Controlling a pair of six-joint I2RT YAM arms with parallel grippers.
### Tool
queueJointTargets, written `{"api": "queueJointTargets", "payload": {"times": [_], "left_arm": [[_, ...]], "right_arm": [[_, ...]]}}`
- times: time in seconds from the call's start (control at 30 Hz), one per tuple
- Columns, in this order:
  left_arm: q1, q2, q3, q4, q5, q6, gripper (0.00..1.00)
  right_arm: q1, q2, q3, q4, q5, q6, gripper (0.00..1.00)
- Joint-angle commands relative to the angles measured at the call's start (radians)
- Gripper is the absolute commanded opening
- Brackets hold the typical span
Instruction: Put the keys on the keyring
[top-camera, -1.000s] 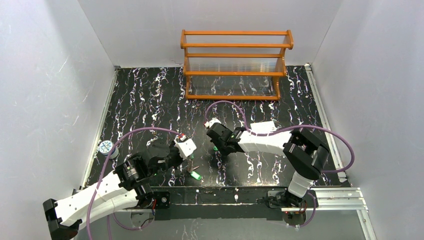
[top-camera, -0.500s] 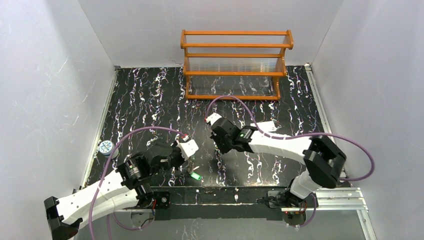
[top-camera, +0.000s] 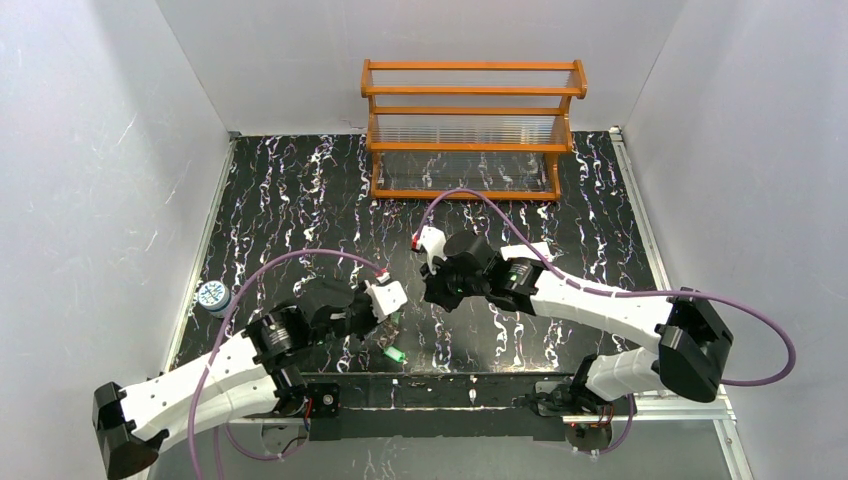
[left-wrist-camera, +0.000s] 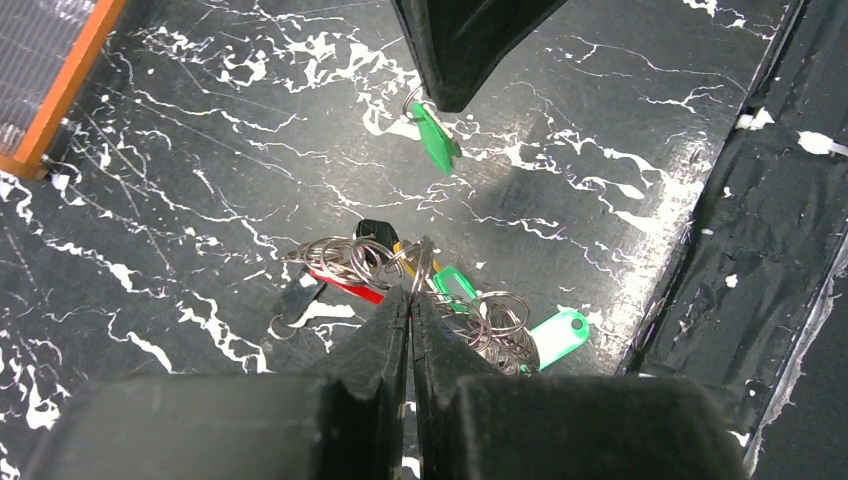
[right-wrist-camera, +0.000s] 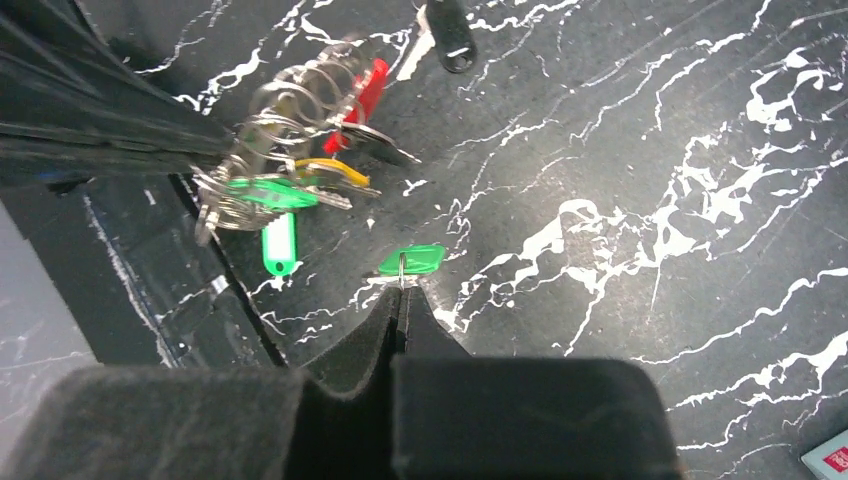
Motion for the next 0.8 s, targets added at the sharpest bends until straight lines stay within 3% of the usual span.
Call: {"api": "queueJointTargets", "payload": {"times": [0.0, 0.17, 0.37, 0.53, 0.77], "left_arm": [[-0.005, 0.047, 0.045, 0.053, 0.054, 0.015, 0.0], [-0.004, 0.069, -0.017, 0.158, 0.077, -0.059, 0.0], [-0.004, 0.092, -0.095, 0.32, 0.067, -0.102, 0.0], [-0.004, 0.142, -0.121, 0.373, 0.071, -0.106, 0.0], [-0.005, 0.175, -0.139, 0.416, 0.116, -0.105, 0.0]], "right_arm": [[-0.002, -0.042, -0.014, 0.066, -0.072, -0.033, 0.01], [-0.002, -0.04, -0.016, 0.024, -0.08, -0.058, 0.01], [-0.004, -0.14, -0.14, 0.131, -0.159, -0.042, 0.01], [-0.008, -0.204, -0.217, 0.198, -0.235, -0.034, 0.01], [-0.01, -0.16, -0.212, 0.212, -0.326, -0.045, 0.01]]}}
